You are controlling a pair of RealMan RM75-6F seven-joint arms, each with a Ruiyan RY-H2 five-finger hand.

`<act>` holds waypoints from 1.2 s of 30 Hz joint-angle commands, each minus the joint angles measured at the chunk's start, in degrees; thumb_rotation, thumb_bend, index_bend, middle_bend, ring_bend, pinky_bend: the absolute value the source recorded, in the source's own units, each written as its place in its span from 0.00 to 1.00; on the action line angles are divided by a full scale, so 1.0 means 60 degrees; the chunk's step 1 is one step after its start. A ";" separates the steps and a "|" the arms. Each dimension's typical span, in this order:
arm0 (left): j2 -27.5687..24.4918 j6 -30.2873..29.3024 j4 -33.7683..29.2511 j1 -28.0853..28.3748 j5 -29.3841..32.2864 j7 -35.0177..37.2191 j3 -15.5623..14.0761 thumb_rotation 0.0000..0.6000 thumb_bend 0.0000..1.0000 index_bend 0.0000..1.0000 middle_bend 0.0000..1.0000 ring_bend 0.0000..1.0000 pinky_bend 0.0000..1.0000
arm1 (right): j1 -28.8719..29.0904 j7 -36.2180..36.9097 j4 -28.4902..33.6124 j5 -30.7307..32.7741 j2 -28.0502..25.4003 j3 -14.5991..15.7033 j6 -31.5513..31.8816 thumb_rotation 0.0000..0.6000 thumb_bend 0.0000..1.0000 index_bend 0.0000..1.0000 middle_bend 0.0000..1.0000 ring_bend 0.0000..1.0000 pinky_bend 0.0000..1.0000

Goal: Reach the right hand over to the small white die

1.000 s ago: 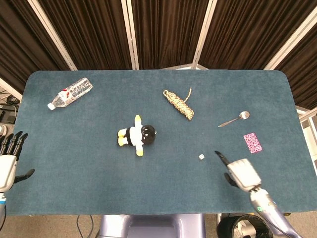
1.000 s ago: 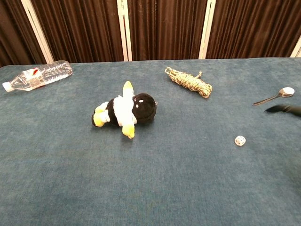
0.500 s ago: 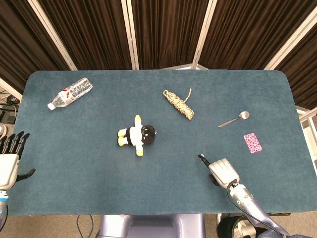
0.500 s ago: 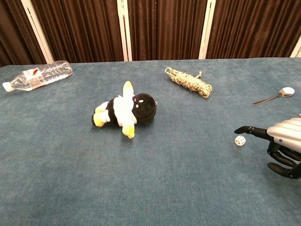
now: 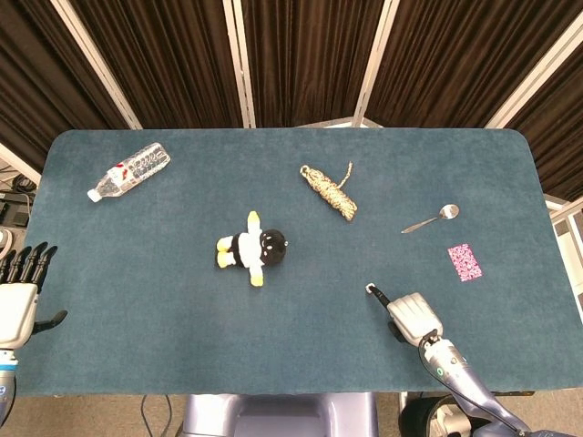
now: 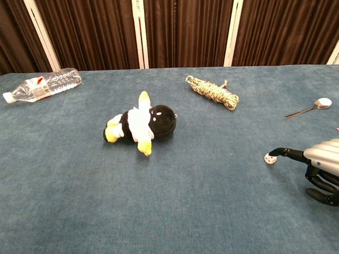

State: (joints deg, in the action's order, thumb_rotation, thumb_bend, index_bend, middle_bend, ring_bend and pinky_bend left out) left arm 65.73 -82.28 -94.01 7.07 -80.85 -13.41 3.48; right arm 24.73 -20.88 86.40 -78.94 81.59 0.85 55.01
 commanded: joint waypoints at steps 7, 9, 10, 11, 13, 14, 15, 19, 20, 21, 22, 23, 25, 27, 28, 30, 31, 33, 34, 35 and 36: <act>0.0001 0.0037 0.0008 0.0016 0.0032 0.0000 -0.0007 1.00 0.00 0.00 0.00 0.00 0.00 | 0.0002 0.0127 -0.0094 0.0071 0.0022 0.0072 -0.0003 1.00 0.51 0.05 0.81 0.76 1.00; 0.0009 0.0043 0.0008 0.0019 0.0028 -0.0011 -0.0016 1.00 0.00 0.00 0.00 0.00 0.00 | -0.0011 0.0146 -0.0129 0.0102 0.0018 0.0116 -0.0024 1.00 0.51 0.06 0.81 0.76 1.00; 0.0012 0.0038 0.0008 0.0018 0.0022 -0.0019 -0.0021 1.00 0.00 0.00 0.00 0.00 0.00 | -0.0020 0.0147 -0.0122 0.0099 0.0001 0.0141 -0.0022 1.00 0.51 0.06 0.81 0.76 1.00; 0.0016 0.0034 0.0009 0.0018 0.0019 -0.0024 -0.0023 1.00 0.00 0.00 0.00 0.00 0.00 | -0.0034 0.0152 -0.0100 0.0081 -0.0026 0.0171 -0.0004 1.00 0.51 0.07 0.81 0.76 1.00; 0.0016 0.0030 0.0001 0.0016 0.0018 -0.0025 -0.0028 1.00 0.00 0.00 0.00 0.00 0.00 | -0.0085 0.0194 0.0021 -0.0031 -0.0135 0.0273 0.0073 1.00 0.51 0.07 0.81 0.76 1.00; 0.0015 0.0032 -0.0002 0.0016 0.0021 -0.0025 -0.0027 1.00 0.00 0.00 0.00 0.00 0.00 | -0.0108 0.0216 0.0090 -0.0097 -0.0200 0.0332 0.0103 1.00 0.51 0.07 0.81 0.76 1.00; 0.0014 0.0031 -0.0003 0.0015 0.0024 -0.0030 -0.0030 1.00 0.00 0.00 0.00 0.00 0.00 | -0.0132 0.0222 0.0158 -0.0160 -0.0273 0.0394 0.0130 1.00 0.51 0.07 0.81 0.76 1.00; 0.0013 0.0028 -0.0027 0.0013 0.0020 -0.0062 -0.0042 1.00 0.00 0.00 0.00 0.00 0.00 | -0.0257 0.0211 0.0417 -0.0397 -0.0526 0.0661 0.0253 1.00 0.51 0.07 0.81 0.76 1.00; 0.0016 0.0019 -0.0030 0.0010 0.0013 -0.0072 -0.0046 1.00 0.00 0.00 0.00 0.00 0.00 | -0.0287 0.0214 0.0477 -0.0456 -0.0579 0.0726 0.0278 1.00 0.51 0.07 0.81 0.76 1.00; 0.0021 0.0013 -0.0033 0.0009 0.0007 -0.0081 -0.0049 1.00 0.00 0.00 0.00 0.00 0.00 | -0.0315 0.0220 0.0537 -0.0522 -0.0629 0.0785 0.0309 1.00 0.51 0.07 0.81 0.76 1.00; 0.0023 0.0011 -0.0040 0.0010 0.0002 -0.0090 -0.0052 1.00 0.00 0.00 0.00 0.00 0.00 | -0.0344 0.0234 0.0599 -0.0596 -0.0678 0.0838 0.0355 1.00 0.51 0.07 0.81 0.76 1.00; 0.0026 0.0014 -0.0044 0.0010 0.0001 -0.0095 -0.0057 1.00 0.00 0.00 0.00 0.00 0.00 | -0.0373 0.0253 0.0661 -0.0679 -0.0727 0.0883 0.0414 1.00 0.51 0.07 0.81 0.76 1.00; 0.0026 0.0011 -0.0052 0.0009 -0.0004 -0.0100 -0.0061 1.00 0.00 0.00 0.00 0.00 0.00 | -0.0423 0.0298 0.0764 -0.0826 -0.0808 0.0938 0.0542 1.00 0.51 0.07 0.81 0.76 1.00; 0.0021 -0.0003 -0.0068 0.0003 -0.0016 -0.0096 -0.0066 1.00 0.00 0.00 0.00 0.00 0.00 | -0.0492 0.0385 0.0927 -0.1034 -0.0935 0.0973 0.0775 1.00 0.51 0.08 0.81 0.76 1.00; 0.0018 -0.0012 -0.0074 0.0000 -0.0023 -0.0092 -0.0068 1.00 0.00 0.00 0.00 0.00 0.00 | -0.0532 0.0445 0.1018 -0.1159 -0.1020 0.0995 0.0912 1.00 0.51 0.08 0.81 0.76 1.00; 0.0007 -0.0039 -0.0091 -0.0008 -0.0041 -0.0085 -0.0066 1.00 0.00 0.00 0.00 0.00 0.00 | -0.0605 0.0582 0.1186 -0.1384 -0.1184 0.1015 0.1178 1.00 0.51 0.08 0.81 0.76 1.00; 0.0002 -0.0046 -0.0096 -0.0011 -0.0047 -0.0079 -0.0068 1.00 0.00 0.00 0.00 0.00 0.00 | -0.0642 0.0649 0.1265 -0.1482 -0.1256 0.1011 0.1321 1.00 0.51 0.08 0.81 0.76 1.00; -0.0022 -0.0076 -0.0125 -0.0023 -0.0084 -0.0041 -0.0076 1.00 0.00 0.00 0.00 0.00 0.00 | -0.0772 0.0910 0.1463 -0.1817 -0.1479 0.0998 0.1811 1.00 0.51 0.08 0.81 0.76 1.00; -0.0032 -0.0100 -0.0136 -0.0031 -0.0112 -0.0021 -0.0082 1.00 0.00 0.00 0.00 0.00 0.00 | -0.0845 0.1046 0.1522 -0.1977 -0.1564 0.0949 0.2120 1.00 0.50 0.09 0.80 0.75 0.96; -0.0044 -0.0126 -0.0145 -0.0041 -0.0141 -0.0002 -0.0089 1.00 0.00 0.00 0.00 0.00 0.00 | -0.0920 0.1177 0.1542 -0.2136 -0.1631 0.0931 0.2388 1.00 0.48 0.09 0.78 0.74 0.92; -0.0069 -0.0176 -0.0171 -0.0057 -0.0206 0.0040 -0.0102 1.00 0.00 0.00 0.00 0.00 0.00 | -0.1052 0.1379 0.1530 -0.2378 -0.1721 0.0878 0.2862 1.00 0.41 0.09 0.72 0.68 0.81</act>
State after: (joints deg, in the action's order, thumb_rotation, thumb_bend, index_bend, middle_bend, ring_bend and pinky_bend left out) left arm 65.44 -83.11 -94.91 6.82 -81.83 -13.36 2.94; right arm 19.89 -14.97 94.78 -90.41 72.79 6.57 67.87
